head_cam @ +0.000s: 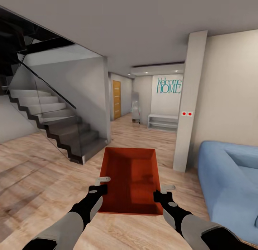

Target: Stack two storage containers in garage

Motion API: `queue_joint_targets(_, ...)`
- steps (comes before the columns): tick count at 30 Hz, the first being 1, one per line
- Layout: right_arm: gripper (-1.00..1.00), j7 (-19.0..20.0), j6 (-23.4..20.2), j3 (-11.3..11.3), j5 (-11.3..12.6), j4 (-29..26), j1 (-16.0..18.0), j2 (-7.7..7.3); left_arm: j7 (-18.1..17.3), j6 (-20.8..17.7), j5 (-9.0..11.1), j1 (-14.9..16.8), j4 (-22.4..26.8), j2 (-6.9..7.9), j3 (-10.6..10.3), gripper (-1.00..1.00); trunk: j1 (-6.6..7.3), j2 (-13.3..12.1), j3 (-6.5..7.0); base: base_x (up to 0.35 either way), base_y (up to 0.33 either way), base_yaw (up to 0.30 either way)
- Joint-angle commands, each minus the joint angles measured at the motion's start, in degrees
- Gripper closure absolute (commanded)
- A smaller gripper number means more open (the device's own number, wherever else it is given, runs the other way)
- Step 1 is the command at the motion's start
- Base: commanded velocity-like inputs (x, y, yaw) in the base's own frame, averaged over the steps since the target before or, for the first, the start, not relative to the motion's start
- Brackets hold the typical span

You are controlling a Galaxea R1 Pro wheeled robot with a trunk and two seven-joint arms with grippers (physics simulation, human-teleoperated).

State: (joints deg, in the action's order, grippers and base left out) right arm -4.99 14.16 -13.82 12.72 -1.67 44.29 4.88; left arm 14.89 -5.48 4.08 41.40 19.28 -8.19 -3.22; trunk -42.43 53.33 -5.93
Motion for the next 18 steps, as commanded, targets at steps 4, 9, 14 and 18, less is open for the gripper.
queue_joint_targets(4,1.00,-0.4,0.2,1.7,0.4,0.0,0.0,-0.13,0.7,-0.4,-0.1,0.1,0.2,2.30,3.7,1.00,-0.04,0.1,-0.09,0.322,0.000,0.000)
queue_joint_targets(9,1.00,-0.4,0.1,1.7,0.4,-0.1,0.0,-0.19,0.7,-0.4,0.0,0.1,0.2,2.30,3.7,1.00,-0.04,0.1,-0.09,0.322,0.000,0.000)
queue_joint_targets(14,1.00,-0.4,0.1,1.7,0.4,-0.1,0.0,-0.20,0.7,-0.4,0.0,0.1,0.2,2.30,3.7,1.00,-0.04,0.1,-0.09,0.322,0.000,0.000)
queue_joint_targets(18,1.00,-0.4,0.1,1.7,0.4,-0.1,0.0,-0.15,0.7,-0.4,0.0,0.1,0.2,2.30,3.7,1.00,-0.04,0.1,-0.09,0.322,0.000,0.000)
